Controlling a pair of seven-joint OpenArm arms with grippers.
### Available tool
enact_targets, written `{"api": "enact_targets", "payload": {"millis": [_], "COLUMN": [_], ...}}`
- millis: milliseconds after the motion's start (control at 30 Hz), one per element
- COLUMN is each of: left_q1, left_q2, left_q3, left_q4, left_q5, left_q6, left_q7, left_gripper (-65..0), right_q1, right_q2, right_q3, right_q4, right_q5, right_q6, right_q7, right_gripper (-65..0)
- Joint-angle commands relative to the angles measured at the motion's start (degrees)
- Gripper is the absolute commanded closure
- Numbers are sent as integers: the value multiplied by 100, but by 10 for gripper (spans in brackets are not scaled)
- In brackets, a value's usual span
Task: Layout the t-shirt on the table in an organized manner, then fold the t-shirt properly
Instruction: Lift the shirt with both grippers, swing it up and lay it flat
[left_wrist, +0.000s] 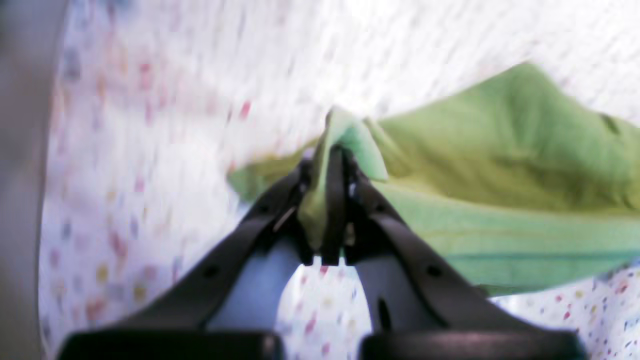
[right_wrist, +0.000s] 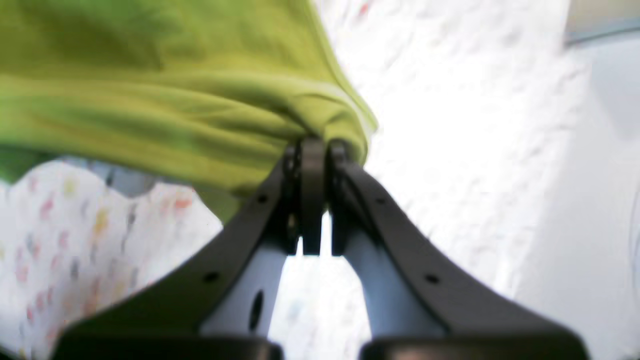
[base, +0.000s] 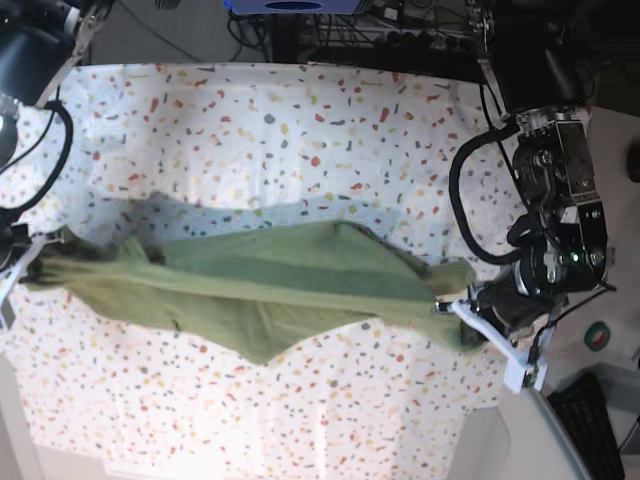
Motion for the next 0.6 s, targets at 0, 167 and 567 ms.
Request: {"api": "enact_targets", "payload": {"millis": [0,167,567], "left_q1": [-235,-1132,-3611], "left_q2": [-36,87,517], "left_q3": [47,91,74], "left_q4": [2,-745,-2433], "left_q5": [-43,-52,-113], "left_q6": [-24,-24,-24], "left_q7": [-78,-95,-1062], "left_gripper": [0,0,0], "right_q1": [271,1185,3110], "right_q2": [173,428,859], "right_q3": [11,11,2], "right_q4": [-82,-724,-970], "right_q5": [0,0,0], "right_q6": [-7,-7,-7], "right_q7": [73,100,601], "right_gripper": [0,0,0]}}
